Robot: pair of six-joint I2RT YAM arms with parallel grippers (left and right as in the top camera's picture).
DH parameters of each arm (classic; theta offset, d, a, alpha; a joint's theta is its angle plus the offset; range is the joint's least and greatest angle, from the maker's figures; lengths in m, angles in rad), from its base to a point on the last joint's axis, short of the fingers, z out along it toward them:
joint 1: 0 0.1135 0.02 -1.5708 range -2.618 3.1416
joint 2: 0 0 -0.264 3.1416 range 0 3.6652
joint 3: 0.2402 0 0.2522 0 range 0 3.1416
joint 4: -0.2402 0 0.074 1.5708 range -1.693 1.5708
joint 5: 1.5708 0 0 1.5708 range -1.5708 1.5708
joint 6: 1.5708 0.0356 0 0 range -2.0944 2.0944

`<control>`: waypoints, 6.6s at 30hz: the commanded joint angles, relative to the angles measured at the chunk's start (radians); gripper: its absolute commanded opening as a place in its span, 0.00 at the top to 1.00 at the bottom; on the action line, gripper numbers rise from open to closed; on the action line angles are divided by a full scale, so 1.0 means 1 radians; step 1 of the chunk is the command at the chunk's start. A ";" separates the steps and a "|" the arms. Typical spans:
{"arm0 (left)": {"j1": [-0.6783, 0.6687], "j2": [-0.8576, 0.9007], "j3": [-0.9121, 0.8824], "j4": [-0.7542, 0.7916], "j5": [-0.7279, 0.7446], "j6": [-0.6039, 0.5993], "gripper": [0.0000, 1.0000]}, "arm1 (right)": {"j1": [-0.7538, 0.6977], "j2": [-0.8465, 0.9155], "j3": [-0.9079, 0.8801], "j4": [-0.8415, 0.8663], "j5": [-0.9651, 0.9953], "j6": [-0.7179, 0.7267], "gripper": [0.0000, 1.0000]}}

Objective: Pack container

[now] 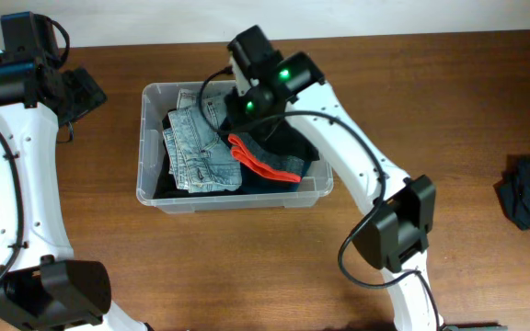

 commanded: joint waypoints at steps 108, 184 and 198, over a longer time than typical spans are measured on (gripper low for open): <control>0.003 -0.020 0.006 -0.001 -0.004 -0.009 0.00 | -0.184 -0.101 -0.137 -0.090 0.172 0.055 0.96; 0.003 -0.020 0.006 -0.001 -0.004 -0.010 0.01 | -0.109 0.000 0.034 -0.094 0.038 0.077 0.96; 0.003 -0.020 0.006 -0.001 -0.004 -0.010 0.01 | -0.009 -0.019 -0.039 -0.147 0.029 0.078 0.95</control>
